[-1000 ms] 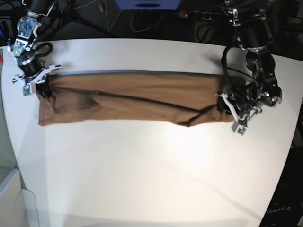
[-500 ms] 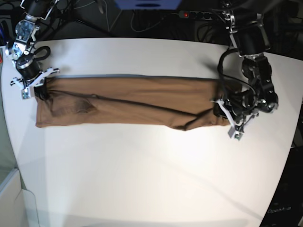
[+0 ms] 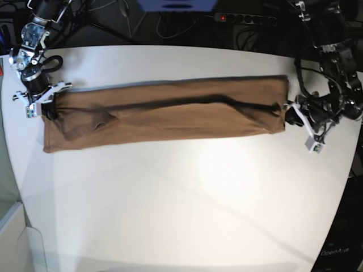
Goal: Fold the T-shirt properly
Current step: 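Open the left gripper and lift it off the strip end, then move the left gripper back down onto the strip end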
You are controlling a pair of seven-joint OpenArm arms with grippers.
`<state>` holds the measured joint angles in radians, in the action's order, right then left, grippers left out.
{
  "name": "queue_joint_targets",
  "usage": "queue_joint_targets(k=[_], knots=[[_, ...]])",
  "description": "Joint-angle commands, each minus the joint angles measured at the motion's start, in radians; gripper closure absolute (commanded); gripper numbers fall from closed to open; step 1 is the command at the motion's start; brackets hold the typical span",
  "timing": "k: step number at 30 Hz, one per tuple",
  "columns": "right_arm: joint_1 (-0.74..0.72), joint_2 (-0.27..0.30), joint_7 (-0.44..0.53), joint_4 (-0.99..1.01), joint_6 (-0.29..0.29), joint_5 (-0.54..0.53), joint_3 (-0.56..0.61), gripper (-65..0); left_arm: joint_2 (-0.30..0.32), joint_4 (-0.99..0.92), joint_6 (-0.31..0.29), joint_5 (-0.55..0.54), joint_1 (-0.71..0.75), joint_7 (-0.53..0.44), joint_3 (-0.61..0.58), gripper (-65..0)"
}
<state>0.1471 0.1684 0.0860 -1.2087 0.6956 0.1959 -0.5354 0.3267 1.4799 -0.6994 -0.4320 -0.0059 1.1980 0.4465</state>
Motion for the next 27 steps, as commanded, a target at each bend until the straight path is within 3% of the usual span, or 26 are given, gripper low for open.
queue_joint_targets(k=[1,5,9,12,15,23,27], knots=[[0.001,0.009,-0.042,-0.003,0.003,0.027,-0.001,-2.8,0.016,0.015,0.001,-0.014,-0.013,-0.007,0.028,-16.4],[-0.002,0.009,-0.042,-0.003,0.003,0.027,0.002,-2.8,0.028,0.028,0.001,-0.015,-0.009,0.05,0.073,-16.4],[-0.005,0.009,-0.042,-0.003,0.003,0.027,0.002,-2.8,0.081,0.028,0.001,-0.018,0.037,0.049,0.081,-16.4],[-0.007,0.009,-0.042,-0.003,0.003,0.027,0.002,-2.8,0.104,0.014,0.001,-0.009,0.056,0.047,0.162,-16.4],[-0.007,0.009,-0.042,-0.003,0.003,0.027,0.001,-2.8,0.098,0.014,0.001,-0.006,0.057,0.058,0.217,-16.6],[-0.002,0.007,-0.038,-0.003,0.003,0.027,0.002,-2.8,0.036,-0.055,0.001,-0.028,0.063,0.061,0.122,-16.8],[-0.004,0.007,-0.041,-0.003,0.003,0.027,0.004,-2.8,0.019,-0.055,0.001,-0.164,0.07,0.116,0.1,-16.8]])
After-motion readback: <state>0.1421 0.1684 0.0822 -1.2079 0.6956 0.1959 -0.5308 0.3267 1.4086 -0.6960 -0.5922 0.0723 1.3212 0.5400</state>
